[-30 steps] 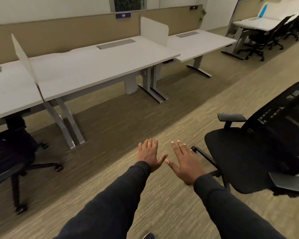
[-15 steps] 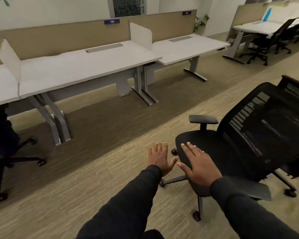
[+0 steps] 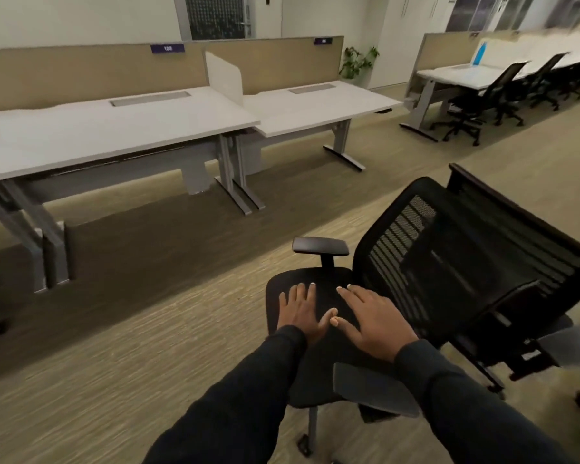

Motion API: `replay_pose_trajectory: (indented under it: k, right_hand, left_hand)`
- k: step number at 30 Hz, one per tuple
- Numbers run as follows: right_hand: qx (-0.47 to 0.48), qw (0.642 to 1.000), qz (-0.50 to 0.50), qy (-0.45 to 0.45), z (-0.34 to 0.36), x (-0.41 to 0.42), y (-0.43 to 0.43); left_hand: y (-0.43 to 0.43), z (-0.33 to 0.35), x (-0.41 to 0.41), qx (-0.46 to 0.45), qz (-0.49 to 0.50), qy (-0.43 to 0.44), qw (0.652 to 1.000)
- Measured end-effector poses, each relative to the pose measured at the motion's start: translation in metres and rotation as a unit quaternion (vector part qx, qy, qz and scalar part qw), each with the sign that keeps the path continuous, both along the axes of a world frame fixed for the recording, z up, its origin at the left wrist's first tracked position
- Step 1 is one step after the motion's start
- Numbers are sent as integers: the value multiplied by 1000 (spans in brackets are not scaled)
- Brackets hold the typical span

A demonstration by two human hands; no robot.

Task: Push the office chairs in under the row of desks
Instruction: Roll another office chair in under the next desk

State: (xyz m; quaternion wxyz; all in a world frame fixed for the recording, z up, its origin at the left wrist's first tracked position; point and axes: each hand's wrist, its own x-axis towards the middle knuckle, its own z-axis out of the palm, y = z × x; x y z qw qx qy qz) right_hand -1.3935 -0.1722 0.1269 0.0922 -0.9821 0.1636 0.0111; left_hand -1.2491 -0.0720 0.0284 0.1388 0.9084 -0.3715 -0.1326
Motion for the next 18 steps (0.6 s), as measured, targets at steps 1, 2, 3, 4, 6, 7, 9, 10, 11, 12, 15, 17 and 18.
replay_pose_trajectory:
  k: [1,2,3,4,6,7,9,10,11,12,15,17,18]
  right_hand:
    - [-12,1000,10,11,1,-5,-22]
    - [-23,999,21,18,4,-8,-41]
    - [-33,999,32,23,9,-10,-60]
    - [-42,998,42,26,14,-13,-83]
    - [-60,996,56,29,23,-18,-128]
    - [-65,996,56,26,28,-21,-148]
    - [-63,997,50,12,37,-26,-185]
    - [-65,997,47,3,40,-29,-201]
    - [-70,997,43,-7,43,-32,-217]
    - [-74,996,39,-17,46,-35,-232]
    - [-90,994,20,-52,48,-46,-277]
    - [-100,992,5,-80,46,-55,-300]
    - [-101,990,-4,-94,45,-61,-313]
  left_hand:
    - [-21,-3,-7,-7,4,5,1000]
    - [-39,-5,-13,-13,5,10,1000]
    - [-55,-5,-18,-19,4,15,1000]
    - [-76,-5,-25,-25,1,19,1000]
    - [-116,0,-35,-30,-13,18,999]
    - [-135,5,-40,-32,-20,19,999]
    - [-170,14,-51,-39,-35,20,998]
    - [-185,19,-58,-47,-42,14,998]
    - [-201,24,-66,-55,-51,3,997]
    - [-217,29,-73,-63,-62,-8,996]
    - [-261,41,-98,-84,-83,-20,993]
    - [-282,47,-113,-101,-98,-19,990]
    - [-293,50,-122,-111,-106,-25,988]
